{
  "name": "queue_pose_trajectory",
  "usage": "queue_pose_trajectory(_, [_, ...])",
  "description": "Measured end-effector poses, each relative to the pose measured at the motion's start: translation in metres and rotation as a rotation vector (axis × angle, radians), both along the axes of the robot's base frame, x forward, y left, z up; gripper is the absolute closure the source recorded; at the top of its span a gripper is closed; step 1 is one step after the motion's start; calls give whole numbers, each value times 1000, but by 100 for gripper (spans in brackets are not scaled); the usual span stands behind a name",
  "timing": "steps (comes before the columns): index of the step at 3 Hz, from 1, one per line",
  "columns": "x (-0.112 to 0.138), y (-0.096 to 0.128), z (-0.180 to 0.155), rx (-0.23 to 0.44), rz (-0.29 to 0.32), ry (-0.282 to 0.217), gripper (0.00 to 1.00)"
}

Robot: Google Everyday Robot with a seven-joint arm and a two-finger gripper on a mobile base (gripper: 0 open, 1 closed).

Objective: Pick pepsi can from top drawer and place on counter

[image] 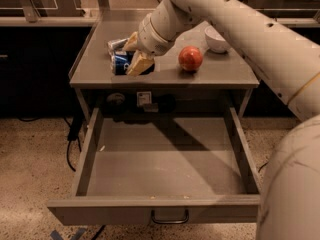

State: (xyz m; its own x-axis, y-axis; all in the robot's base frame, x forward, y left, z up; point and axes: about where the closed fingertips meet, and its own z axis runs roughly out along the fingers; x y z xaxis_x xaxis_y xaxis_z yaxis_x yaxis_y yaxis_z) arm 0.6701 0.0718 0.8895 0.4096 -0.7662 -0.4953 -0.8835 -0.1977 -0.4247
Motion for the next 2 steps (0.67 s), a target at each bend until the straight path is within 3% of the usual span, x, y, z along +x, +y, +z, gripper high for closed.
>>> queue_pose_trajectory(2, [27, 2, -24, 14, 15, 42, 100])
